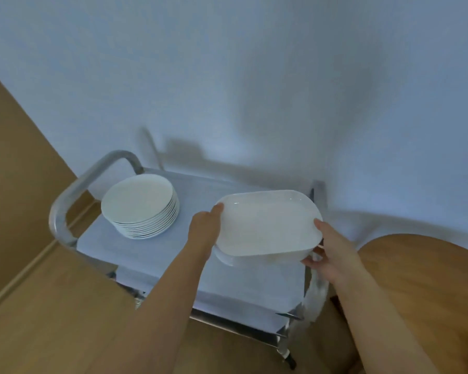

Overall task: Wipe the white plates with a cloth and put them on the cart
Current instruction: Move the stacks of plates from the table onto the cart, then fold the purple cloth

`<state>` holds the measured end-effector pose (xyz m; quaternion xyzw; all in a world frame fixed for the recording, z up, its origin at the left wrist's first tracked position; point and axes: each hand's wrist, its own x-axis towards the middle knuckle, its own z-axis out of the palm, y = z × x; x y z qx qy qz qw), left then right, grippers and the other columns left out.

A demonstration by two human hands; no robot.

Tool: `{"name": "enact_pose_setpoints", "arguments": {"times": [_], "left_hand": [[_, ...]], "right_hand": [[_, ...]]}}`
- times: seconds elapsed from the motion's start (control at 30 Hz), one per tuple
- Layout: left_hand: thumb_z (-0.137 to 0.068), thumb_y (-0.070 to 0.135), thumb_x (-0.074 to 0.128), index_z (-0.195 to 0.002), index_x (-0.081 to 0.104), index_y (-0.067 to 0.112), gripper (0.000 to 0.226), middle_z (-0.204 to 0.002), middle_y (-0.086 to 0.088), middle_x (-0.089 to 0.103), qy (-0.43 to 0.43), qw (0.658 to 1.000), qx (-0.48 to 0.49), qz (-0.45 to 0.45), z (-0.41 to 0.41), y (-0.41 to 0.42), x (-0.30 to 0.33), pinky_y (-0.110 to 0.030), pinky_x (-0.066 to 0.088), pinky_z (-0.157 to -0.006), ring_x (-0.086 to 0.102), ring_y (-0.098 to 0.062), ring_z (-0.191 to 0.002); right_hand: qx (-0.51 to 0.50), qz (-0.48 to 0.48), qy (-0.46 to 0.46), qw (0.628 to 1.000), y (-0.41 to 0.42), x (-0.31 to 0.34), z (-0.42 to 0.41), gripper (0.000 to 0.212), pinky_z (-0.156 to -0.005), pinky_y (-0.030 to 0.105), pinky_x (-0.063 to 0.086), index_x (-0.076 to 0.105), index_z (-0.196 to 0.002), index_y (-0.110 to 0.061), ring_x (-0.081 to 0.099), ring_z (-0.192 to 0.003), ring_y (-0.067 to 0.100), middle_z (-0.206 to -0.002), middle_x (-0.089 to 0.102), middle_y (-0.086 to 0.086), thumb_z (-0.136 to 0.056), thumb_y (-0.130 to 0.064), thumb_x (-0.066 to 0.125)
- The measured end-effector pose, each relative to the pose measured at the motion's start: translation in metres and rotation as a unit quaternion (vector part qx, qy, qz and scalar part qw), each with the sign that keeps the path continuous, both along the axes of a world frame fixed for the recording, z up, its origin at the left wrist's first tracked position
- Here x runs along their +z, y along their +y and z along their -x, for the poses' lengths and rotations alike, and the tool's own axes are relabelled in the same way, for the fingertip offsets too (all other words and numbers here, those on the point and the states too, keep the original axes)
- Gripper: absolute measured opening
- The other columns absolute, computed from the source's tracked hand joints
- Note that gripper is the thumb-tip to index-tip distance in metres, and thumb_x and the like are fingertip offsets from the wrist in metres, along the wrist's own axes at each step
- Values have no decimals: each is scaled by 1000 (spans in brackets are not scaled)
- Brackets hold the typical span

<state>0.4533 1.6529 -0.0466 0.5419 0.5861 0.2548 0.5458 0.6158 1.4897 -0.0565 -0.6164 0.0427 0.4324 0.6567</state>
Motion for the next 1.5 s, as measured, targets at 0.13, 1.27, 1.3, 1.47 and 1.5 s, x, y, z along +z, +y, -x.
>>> {"name": "enact_pose_setpoints", "arguments": {"times": [0.13, 1.27, 1.3, 1.47, 1.5], "left_hand": [[-93, 36, 54, -98, 53, 12, 25, -101, -9, 55, -8, 999, -13, 35, 32, 32, -17, -40, 45, -86, 52, -27, -91], [-97, 33, 52, -105, 60, 15, 22, -94, -1, 61, 52, 981, -164, 92, -3, 160, -151, -28, 41, -75, 56, -18, -83], [-96, 31, 53, -108, 61, 13, 23, -98, -4, 63, 54, 979, -173, 95, -3, 161, -150, -28, 40, -75, 56, -19, -85], [-94, 27, 56, -135, 46, 0, 50, -140, -18, 47, 184, 933, -296, -88, -12, 164, -127, -33, 30, -106, 42, -31, -130], [-94, 24, 56, -139, 41, 1, 52, -145, -17, 41, 177, 923, -318, -123, -17, 161, -117, -31, 22, -110, 35, -29, -136]], "right_hand": [[-15, 17, 24, 999, 22, -18, 43, 26, -60, 40, 49, 53, -114, -17, 54, -92, 23, -105, 56, 6, -90, -23, 58], [-117, 92, 40, 988, 140, -138, 44, 12, -61, 33, 50, 53, -101, -10, 58, -85, 22, -100, 59, 9, -89, -8, 54], [-118, 95, 37, 988, 140, -138, 44, 10, -62, 32, 50, 54, -99, -11, 58, -86, 21, -100, 59, 8, -89, -9, 54], [-102, 176, -41, 978, 143, -129, 48, 29, -93, 38, 46, 51, -117, -13, 52, -104, 22, -115, 54, 5, -90, -21, 58], [-92, 197, -79, 973, 143, -123, 47, 35, -94, 36, 43, 49, -124, -13, 50, -106, 20, -116, 52, 2, -90, -22, 57]]}}
